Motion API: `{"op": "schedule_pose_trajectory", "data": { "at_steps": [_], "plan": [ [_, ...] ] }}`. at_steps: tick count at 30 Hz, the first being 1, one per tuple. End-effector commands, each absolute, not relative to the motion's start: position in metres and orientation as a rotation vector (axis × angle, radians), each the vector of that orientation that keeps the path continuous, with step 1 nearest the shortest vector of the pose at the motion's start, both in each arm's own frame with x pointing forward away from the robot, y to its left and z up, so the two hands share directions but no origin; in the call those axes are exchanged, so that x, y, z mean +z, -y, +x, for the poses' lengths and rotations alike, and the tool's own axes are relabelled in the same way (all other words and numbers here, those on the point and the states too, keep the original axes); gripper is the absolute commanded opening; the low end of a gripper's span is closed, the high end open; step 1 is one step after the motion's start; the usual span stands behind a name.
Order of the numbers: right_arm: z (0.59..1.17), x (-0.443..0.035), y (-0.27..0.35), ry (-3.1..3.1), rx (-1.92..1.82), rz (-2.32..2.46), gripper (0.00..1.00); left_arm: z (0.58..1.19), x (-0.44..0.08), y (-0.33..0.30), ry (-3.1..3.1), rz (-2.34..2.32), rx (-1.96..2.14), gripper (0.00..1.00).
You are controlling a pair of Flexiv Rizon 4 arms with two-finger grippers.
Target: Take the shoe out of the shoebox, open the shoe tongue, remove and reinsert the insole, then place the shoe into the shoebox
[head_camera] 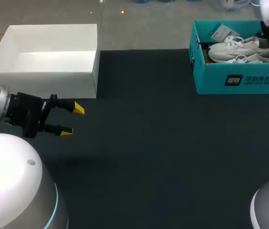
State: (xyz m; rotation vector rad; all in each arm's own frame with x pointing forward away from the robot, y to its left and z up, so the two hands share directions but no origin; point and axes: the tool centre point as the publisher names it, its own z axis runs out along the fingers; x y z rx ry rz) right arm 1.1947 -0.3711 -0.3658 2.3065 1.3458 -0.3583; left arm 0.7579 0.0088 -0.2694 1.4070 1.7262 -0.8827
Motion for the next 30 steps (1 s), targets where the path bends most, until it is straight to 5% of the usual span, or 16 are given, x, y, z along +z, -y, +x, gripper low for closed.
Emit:
{"op": "schedule_pose_trajectory", "data": {
  "at_steps": [1,30],
  "plan": [
    [1.207,-0.363,0.375,-1.333,-1.155,2.984,1.0,0.757,-0.269,-0.008,-1.73,1.409,-0.879,1.0],
    [1.208,-0.272,0.377,-1.401,-0.984,3.012,1.0,0.757,-0.269,-0.008,-1.73,1.409,-0.879,1.0]
  ]
}}
